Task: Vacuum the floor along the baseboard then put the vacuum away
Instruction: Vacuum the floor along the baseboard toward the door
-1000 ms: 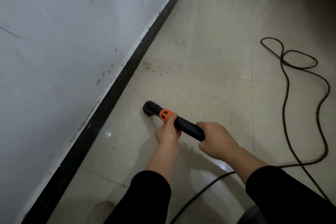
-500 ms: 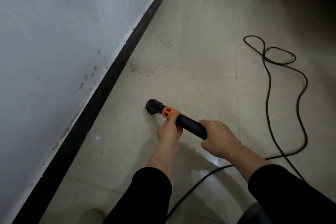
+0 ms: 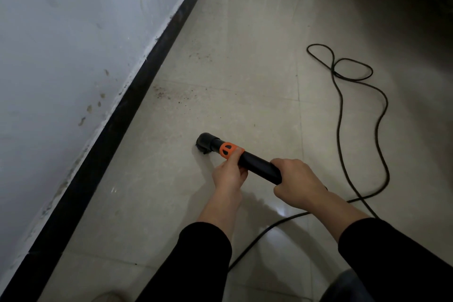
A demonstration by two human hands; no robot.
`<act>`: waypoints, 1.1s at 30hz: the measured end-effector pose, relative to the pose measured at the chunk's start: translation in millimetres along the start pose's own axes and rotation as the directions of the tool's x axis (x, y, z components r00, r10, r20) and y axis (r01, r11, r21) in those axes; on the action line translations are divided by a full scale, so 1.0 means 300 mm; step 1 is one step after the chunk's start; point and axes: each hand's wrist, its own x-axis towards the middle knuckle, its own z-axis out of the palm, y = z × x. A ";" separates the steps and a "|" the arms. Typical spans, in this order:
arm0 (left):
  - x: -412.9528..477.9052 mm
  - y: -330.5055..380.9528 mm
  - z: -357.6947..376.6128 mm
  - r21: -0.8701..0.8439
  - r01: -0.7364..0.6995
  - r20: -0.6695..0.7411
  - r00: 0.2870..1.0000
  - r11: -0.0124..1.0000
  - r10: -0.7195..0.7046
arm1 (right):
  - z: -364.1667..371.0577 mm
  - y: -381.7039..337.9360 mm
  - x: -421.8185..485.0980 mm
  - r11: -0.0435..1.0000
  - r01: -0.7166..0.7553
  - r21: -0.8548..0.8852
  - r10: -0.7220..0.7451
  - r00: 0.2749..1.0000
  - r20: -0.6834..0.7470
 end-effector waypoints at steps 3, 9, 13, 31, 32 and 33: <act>-0.009 -0.019 0.024 0.016 0.013 0.006 1.000 1.000 -0.013 | -0.019 0.028 -0.015 1.000 -0.019 0.001 0.019 1.000 0.001; -0.024 -0.076 0.065 0.050 0.043 0.068 0.997 0.998 -0.047 | -0.052 0.097 -0.059 0.998 -0.066 -0.001 0.066 0.997 0.028; -0.040 -0.109 0.099 0.065 0.061 0.102 0.992 0.996 -0.068 | -0.062 0.141 -0.089 0.996 -0.089 0.007 0.088 0.995 0.034; -0.050 -0.267 0.180 0.264 0.082 0.241 0.959 0.961 -0.148 | -0.077 0.296 -0.192 0.964 -0.256 -0.069 0.264 0.951 0.159; -0.045 -0.266 0.181 0.272 0.079 0.248 0.957 0.959 -0.149 | -0.076 0.299 -0.195 0.965 -0.253 -0.070 0.261 0.953 0.154; -0.040 -0.263 0.182 0.280 0.076 0.254 0.956 0.957 -0.150 | -0.075 0.300 -0.197 0.966 -0.249 -0.073 0.257 0.955 0.148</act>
